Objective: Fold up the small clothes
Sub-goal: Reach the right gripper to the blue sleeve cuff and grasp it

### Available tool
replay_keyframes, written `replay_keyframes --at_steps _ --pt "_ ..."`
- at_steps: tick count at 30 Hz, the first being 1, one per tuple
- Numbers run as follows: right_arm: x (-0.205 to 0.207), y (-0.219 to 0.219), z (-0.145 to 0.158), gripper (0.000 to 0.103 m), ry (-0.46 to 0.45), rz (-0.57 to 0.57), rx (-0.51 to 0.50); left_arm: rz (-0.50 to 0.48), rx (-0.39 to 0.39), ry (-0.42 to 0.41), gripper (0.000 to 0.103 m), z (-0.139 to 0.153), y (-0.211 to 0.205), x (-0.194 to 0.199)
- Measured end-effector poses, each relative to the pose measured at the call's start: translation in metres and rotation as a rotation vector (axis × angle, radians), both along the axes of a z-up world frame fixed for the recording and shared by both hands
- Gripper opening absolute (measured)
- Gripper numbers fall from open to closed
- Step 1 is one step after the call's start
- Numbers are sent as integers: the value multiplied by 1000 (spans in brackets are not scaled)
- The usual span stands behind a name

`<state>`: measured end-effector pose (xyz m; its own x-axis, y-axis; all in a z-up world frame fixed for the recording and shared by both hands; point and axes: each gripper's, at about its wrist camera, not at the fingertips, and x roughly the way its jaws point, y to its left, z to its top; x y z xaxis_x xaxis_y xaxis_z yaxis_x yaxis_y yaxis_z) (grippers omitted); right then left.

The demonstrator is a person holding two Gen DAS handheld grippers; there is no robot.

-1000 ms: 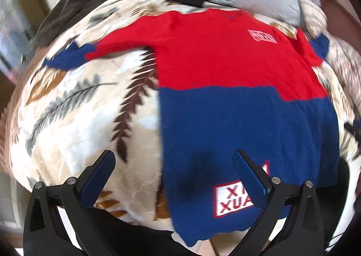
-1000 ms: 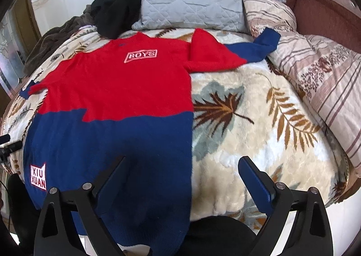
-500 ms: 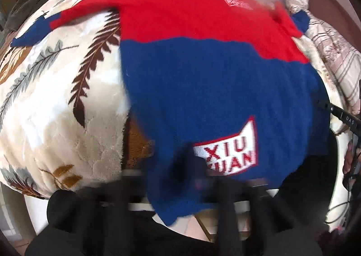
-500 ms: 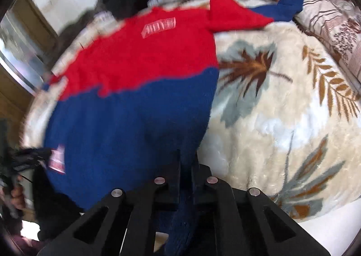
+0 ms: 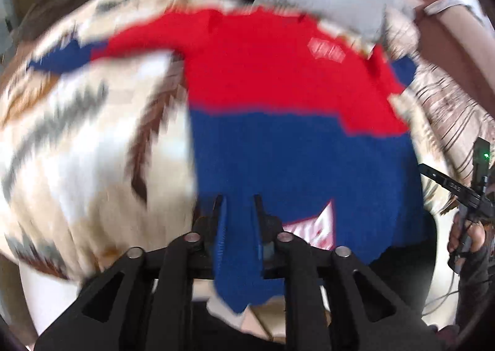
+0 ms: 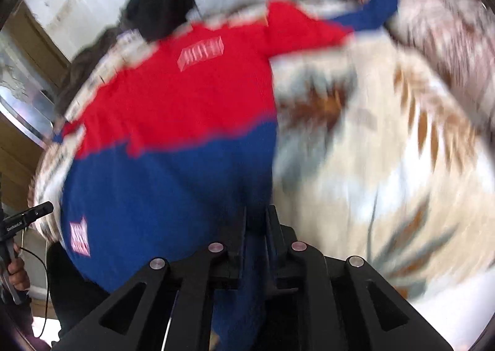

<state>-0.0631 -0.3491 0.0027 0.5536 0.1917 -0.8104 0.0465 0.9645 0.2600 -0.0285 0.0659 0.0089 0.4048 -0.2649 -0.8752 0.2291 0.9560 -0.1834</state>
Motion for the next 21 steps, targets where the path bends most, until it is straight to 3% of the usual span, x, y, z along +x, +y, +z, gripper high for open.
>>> replay_keyframes --at_steps 1,2,3,6,9,12,15,17,18,21 --pt "7 2 7 24 -29 4 -5 2 2 -37 39 10 -5 11" --pt "16 5 11 25 -54 9 -13 11 13 -65 59 16 -12 20" --pt "25 9 12 25 -73 14 -22 18 23 -91 64 18 -17 28" --pt "50 19 -3 25 -82 18 -44 22 53 -93 64 6 -42 66" --pt "64 25 -35 23 14 36 -82 42 89 -11 64 -32 -58 94" --pt "69 8 -27 21 -16 49 -18 57 118 62 63 -57 -66 110" --pt "87 -52 6 27 -107 -107 75 22 112 4 64 -47 -71 107" --pt "107 -115 21 38 -156 -286 120 8 90 -8 64 -41 -73 116" --pt "115 -137 22 44 -164 -352 129 4 80 -14 64 -39 -74 121" --pt "149 -198 15 45 -152 -515 169 -1 42 -17 64 -37 -80 140"
